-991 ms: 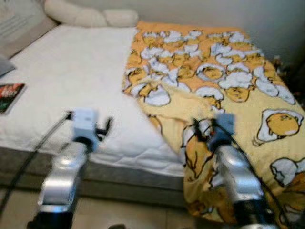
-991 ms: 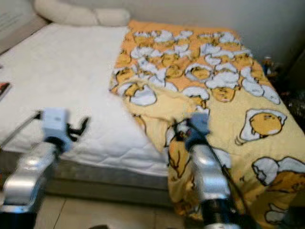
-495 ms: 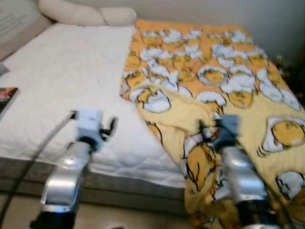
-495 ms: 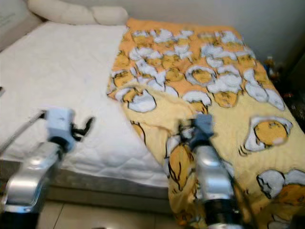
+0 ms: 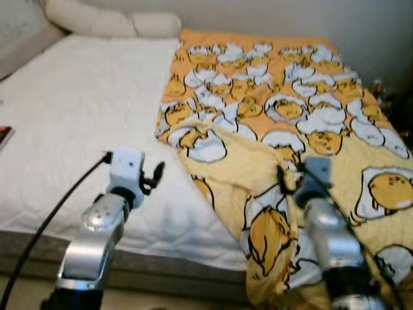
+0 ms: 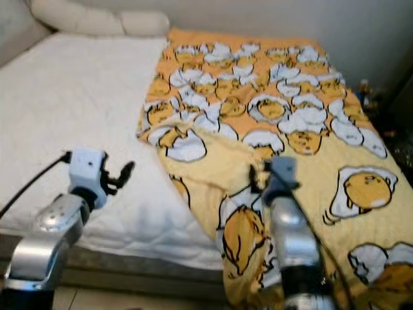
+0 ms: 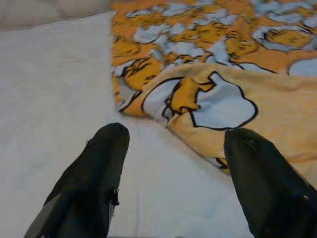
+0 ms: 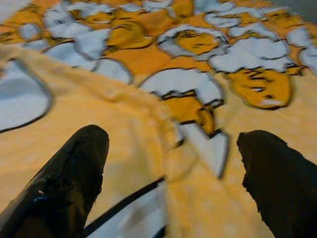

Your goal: Clean up the room

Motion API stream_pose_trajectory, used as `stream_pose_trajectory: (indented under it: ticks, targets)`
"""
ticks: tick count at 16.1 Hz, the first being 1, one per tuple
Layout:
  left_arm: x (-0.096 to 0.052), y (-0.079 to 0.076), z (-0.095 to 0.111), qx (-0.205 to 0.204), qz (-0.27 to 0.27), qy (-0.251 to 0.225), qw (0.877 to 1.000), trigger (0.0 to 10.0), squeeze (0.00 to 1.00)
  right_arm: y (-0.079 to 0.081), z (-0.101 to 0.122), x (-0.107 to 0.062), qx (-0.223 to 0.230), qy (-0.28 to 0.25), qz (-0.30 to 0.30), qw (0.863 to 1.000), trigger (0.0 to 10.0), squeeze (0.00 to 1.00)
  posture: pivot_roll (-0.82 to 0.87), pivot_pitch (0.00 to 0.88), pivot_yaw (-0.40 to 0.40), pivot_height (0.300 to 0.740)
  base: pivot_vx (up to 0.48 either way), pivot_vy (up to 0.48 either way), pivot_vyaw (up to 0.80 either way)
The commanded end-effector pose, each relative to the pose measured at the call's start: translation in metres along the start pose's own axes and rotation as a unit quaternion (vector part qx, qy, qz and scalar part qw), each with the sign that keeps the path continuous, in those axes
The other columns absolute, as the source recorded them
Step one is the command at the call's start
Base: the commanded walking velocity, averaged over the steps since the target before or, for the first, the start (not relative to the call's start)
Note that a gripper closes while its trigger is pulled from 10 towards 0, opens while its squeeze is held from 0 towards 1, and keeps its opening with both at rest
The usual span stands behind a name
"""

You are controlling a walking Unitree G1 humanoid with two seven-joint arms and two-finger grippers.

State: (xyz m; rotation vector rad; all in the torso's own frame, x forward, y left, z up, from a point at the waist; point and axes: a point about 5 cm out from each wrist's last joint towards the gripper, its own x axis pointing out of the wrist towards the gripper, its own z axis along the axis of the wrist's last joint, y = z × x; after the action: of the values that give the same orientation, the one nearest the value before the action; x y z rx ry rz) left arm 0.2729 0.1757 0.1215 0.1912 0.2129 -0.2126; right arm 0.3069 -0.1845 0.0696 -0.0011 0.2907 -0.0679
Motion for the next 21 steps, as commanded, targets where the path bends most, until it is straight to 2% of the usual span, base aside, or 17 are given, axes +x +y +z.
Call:
stream_pose_trajectory:
  ticks: [1,3,6,7,9,11,13,15,17,18,19,20,21]
  targets:
    - [-0.004,-0.003,0.001,0.038,-0.039,0.005,0.999,10.0,0.0,0.007,0.002,0.008,-0.022,0.019,0.017,0.999,10.0,1.0,0.0,0.0,-0.015,0.74,0.0,0.0,0.0]
    - [-0.009,-0.008,0.0,0.068,-0.092,0.022,0.993,10.0,0.0,0.002,0.003,0.018,-0.058,0.047,0.022,0.997,10.0,1.0,0.0,0.0,-0.011,0.74,0.0,0.0,0.0]
    - [-0.019,-0.013,-0.004,0.057,-0.17,0.064,0.982,10.0,0.0,-0.015,-0.002,0.033,-0.092,0.103,0.005,0.99,10.0,1.0,0.02,0.0,-0.022,0.74,0.0,0.0,0.0]
    - [-0.019,-0.013,0.0,0.063,-0.18,0.058,0.98,10.0,0.0,-0.019,-0.006,0.035,-0.102,0.127,0.002,0.987,10.0,0.0,0.03,0.0,-0.026,0.74,0.0,0.0,0.0]
    - [-0.013,-0.008,0.008,0.058,-0.168,0.048,0.983,10.0,0.0,-0.023,-0.015,0.035,-0.11,0.165,0.008,0.98,10.0,0.0,0.03,0.0,-0.021,0.74,0.0,0.0,0.0]
    - [-0.01,-0.008,0.004,0.101,-0.181,0.069,0.976,10.0,0.0,-0.025,-0.023,0.033,-0.12,0.188,0.013,0.975,10.0,0.0,0.03,0.0,-0.013,0.74,0.0,0.0,0.0]
    - [-0.009,-0.012,0.004,0.083,-0.198,0.082,0.973,10.0,0.0,-0.029,-0.031,0.031,-0.124,0.21,0.007,0.97,10.0,0.0,0.04,0.0,-0.008,0.74,0.0,0.0,0.0]
    - [-0.009,-0.014,0.004,0.088,-0.211,0.092,0.969,10.0,0.0,-0.032,-0.036,0.029,-0.122,0.22,-0.003,0.968,10.0,0.0,0.05,0.0,-0.008,0.74,0.0,0.0,0.0]
    - [-0.011,-0.017,0.003,0.094,-0.231,0.106,0.963,10.0,0.0,-0.035,-0.041,0.027,-0.1,0.229,-0.01,0.968,10.0,0.0,0.05,0.0,-0.006,0.74,0.0,0.0,0.0]
    - [-0.013,-0.017,0.003,0.083,-0.241,0.109,0.961,10.0,0.0,-0.037,-0.042,0.026,-0.102,0.231,-0.016,0.967,8.9,0.0,0.05,0.0,-0.003,0.74,0.0,0.0,0.0]
    - [-0.014,-0.017,0.002,0.074,-0.248,0.112,0.959,10.0,0.0,-0.039,-0.041,0.026,-0.104,0.231,-0.019,0.967,8.9,0.0,0.05,0.0,-0.002,0.74,0.0,0.0,0.0]
    - [-0.015,-0.017,0.003,0.048,-0.255,0.108,0.96,10.0,0.0,-0.041,-0.04,0.026,-0.103,0.23,-0.025,0.968,4.9,0.0,0.05,0.0,-0.002,0.74,0.0,0.0,0.0]
    - [-0.018,-0.016,0.007,0.021,-0.268,0.104,0.958,10.0,0.0,-0.046,-0.037,0.027,-0.099,0.224,-0.036,0.969,2.9,0.0,0.05,0.0,-0.007,0.74,0.0,0.0,0.0]
